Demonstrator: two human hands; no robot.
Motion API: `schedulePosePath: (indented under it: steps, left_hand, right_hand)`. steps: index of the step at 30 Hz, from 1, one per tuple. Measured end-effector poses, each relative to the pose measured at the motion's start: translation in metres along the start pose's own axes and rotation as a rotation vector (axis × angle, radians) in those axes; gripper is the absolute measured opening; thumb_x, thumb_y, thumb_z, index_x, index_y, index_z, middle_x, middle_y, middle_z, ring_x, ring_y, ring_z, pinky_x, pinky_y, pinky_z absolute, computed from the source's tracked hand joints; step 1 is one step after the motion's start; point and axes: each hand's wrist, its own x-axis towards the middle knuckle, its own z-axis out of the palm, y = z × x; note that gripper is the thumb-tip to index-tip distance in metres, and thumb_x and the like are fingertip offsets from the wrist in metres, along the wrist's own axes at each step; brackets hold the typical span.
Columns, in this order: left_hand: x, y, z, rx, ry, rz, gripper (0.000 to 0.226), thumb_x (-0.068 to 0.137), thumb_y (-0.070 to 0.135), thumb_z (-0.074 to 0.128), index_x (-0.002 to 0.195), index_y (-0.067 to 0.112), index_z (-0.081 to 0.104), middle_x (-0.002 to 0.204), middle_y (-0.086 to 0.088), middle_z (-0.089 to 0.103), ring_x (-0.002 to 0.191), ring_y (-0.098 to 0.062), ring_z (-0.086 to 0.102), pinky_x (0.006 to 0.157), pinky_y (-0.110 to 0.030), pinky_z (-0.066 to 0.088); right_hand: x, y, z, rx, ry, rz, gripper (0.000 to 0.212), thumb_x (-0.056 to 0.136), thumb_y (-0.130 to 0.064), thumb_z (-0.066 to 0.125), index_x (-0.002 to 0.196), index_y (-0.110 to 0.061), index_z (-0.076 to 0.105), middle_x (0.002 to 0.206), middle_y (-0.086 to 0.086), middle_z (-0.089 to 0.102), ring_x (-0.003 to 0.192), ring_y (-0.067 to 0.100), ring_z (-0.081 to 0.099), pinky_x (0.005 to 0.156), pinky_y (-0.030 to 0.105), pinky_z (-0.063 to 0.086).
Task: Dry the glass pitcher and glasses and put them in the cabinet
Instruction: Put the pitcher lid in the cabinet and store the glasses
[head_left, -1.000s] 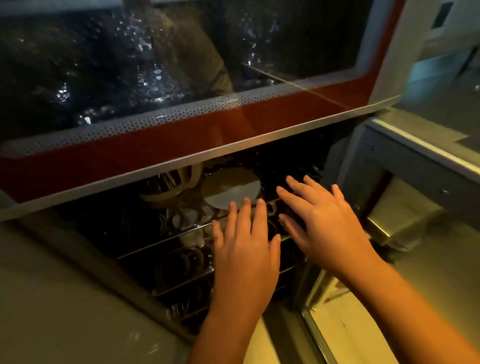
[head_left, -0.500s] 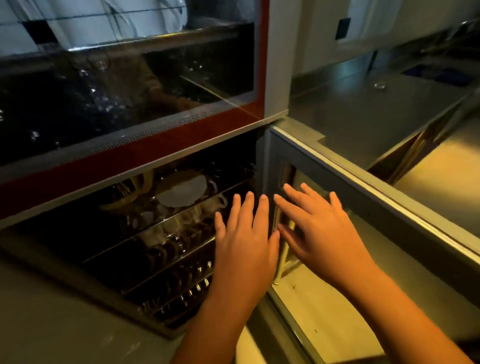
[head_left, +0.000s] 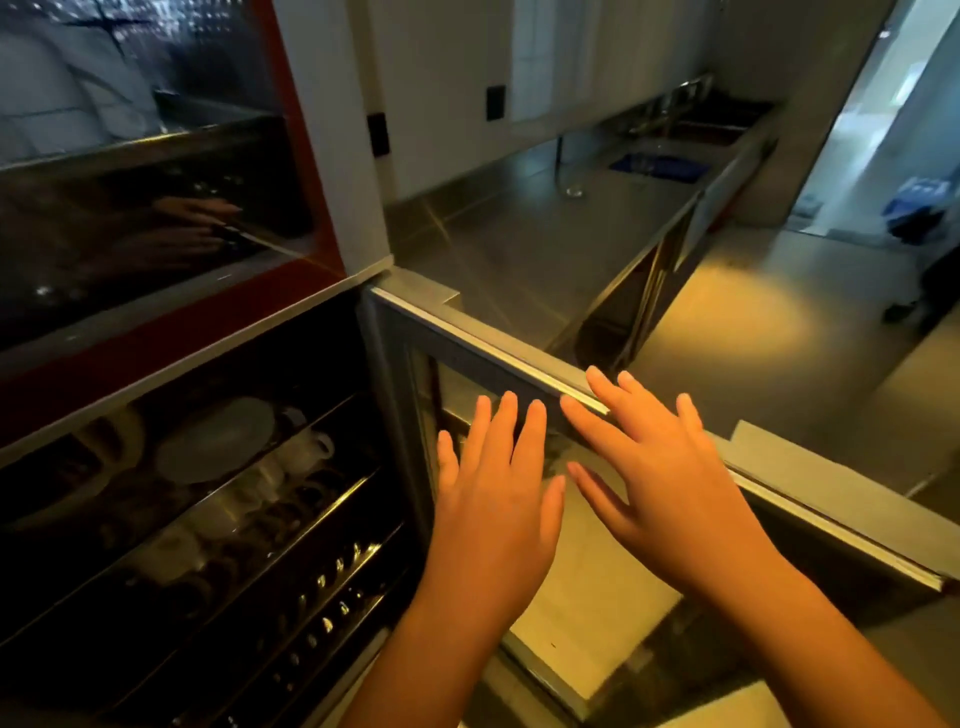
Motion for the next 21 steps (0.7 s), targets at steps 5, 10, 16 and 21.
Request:
schedulePosePath:
  steps: [5, 10, 16, 21]
  left_hand:
    - [0.006, 0.040, 0.000, -0.166, -0.096, 0.061, 0.060, 0.095, 0.036, 0.040, 0.147, 0.023, 0.012, 0.155, 0.000, 0.008, 0.139, -0.015, -0.009, 0.102, -0.041, -0.012]
    - [0.008, 0.080, 0.003, -0.066, -0.144, 0.107, 0.062, 0.073, 0.035, 0.075, 0.126, 0.013, 0.053, 0.130, -0.010, 0.056, 0.123, -0.031, 0.046, 0.089, -0.055, 0.019]
    - [0.002, 0.126, 0.009, -0.079, -0.120, 0.161, 0.061, 0.078, 0.036, 0.068, 0.132, 0.014, 0.049, 0.137, -0.013, 0.048, 0.127, -0.036, 0.043, 0.091, -0.057, 0.010]
    - [-0.001, 0.146, 0.008, -0.072, -0.115, 0.137, 0.064, 0.091, 0.042, 0.047, 0.146, 0.022, 0.021, 0.154, -0.004, 0.017, 0.142, -0.027, 0.011, 0.099, -0.045, -0.005]
  right_hand:
    - [-0.021, 0.027, -0.023, -0.069, 0.015, 0.080, 0.052, 0.069, -0.032, 0.074, 0.118, -0.018, 0.062, 0.125, 0.014, 0.058, 0.113, 0.038, 0.055, 0.086, 0.057, 0.024]
    - [-0.047, 0.059, -0.043, -0.094, -0.162, 0.164, 0.057, 0.072, -0.038, 0.072, 0.124, -0.022, 0.058, 0.132, 0.012, 0.053, 0.121, 0.038, 0.049, 0.092, 0.056, 0.024]
    - [-0.066, 0.094, -0.076, -0.064, -0.403, 0.292, 0.072, 0.077, -0.059, 0.009, 0.145, -0.037, 0.002, 0.156, -0.007, -0.001, 0.143, 0.018, -0.003, 0.113, 0.044, -0.002]
    - [-0.075, 0.114, -0.077, -0.064, -0.504, 0.258, 0.070, 0.078, -0.061, 0.008, 0.145, -0.040, 0.004, 0.156, -0.009, -0.002, 0.143, 0.018, -0.006, 0.111, 0.044, -0.005]
